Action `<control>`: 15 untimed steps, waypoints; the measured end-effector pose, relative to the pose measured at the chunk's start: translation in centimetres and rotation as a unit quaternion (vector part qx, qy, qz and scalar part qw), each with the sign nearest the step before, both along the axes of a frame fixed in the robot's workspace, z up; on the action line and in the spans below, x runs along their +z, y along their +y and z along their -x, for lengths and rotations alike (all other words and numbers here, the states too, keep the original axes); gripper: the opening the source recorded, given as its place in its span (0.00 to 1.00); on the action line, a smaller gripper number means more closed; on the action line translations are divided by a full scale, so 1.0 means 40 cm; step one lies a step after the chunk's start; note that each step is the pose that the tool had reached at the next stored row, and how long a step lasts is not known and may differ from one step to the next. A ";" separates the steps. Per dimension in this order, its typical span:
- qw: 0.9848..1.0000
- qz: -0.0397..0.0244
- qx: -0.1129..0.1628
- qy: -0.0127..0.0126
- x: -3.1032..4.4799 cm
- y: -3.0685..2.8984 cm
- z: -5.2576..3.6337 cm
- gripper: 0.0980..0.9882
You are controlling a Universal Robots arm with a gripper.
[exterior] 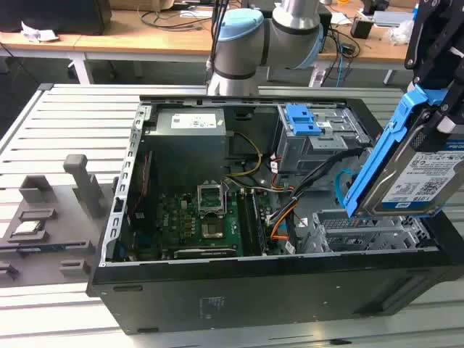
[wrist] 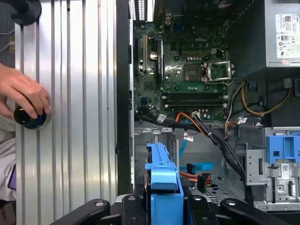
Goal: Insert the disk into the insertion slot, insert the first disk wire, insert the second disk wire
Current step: 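Insert the disk into the insertion slot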
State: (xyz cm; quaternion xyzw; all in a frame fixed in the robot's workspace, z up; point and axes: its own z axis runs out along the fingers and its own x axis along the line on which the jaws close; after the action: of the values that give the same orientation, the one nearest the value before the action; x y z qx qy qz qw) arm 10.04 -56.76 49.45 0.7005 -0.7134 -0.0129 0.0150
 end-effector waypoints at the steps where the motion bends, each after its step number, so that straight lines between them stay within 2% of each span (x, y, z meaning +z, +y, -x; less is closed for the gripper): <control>1: 1.000 0.000 0.000 0.000 0.000 0.000 0.001 0.30; 4: 1.000 0.000 0.000 0.000 -0.002 0.000 0.017 0.30; 6: 1.000 0.000 0.000 0.000 -0.004 0.006 0.021 0.30; 9: 1.000 0.000 0.000 0.000 -0.006 0.029 0.025 0.30; 15: 1.000 0.000 0.000 0.000 -0.028 0.032 0.031 0.30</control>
State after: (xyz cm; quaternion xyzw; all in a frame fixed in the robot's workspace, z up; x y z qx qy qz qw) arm 8.80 -55.48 48.33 0.7005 -0.7133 -0.0129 0.0150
